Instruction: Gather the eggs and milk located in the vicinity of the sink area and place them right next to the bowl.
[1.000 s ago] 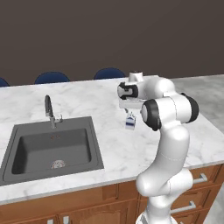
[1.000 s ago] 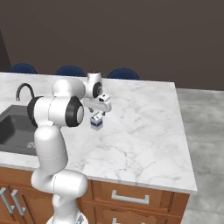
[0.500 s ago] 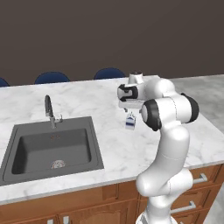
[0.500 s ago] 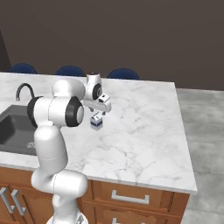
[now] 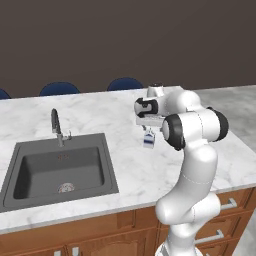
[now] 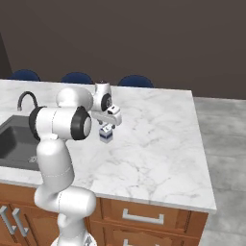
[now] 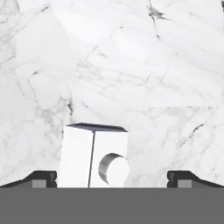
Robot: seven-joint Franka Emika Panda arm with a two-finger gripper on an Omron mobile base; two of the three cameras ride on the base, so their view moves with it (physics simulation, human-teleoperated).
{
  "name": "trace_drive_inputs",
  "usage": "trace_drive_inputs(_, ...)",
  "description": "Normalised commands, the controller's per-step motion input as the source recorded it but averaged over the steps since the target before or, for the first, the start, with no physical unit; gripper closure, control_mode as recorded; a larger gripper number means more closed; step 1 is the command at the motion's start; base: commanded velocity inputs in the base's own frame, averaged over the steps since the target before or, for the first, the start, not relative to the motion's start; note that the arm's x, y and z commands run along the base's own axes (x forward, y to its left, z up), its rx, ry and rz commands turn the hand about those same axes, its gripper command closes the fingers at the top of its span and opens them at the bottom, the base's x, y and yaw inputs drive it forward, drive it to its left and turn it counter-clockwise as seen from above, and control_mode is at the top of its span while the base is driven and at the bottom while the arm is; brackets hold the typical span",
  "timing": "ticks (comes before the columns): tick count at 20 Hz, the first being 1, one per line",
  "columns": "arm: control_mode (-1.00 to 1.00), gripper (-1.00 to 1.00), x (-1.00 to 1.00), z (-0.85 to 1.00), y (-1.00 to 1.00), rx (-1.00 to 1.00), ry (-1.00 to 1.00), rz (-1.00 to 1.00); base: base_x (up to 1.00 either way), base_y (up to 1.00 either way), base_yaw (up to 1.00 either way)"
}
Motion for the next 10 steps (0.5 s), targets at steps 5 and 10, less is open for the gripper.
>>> trace_drive_inputs(5, -1.00, -1.00, 0.00, -0.08, 0.00, 0.00, 0.00, -0.03, 0.00, 0.00, 0.00)
trace_drive_inputs(10, -1.00, -1.00, 0.00, -0.17, 0.00, 0.00, 0.01, -0.04, 0.00, 0.00, 0.00)
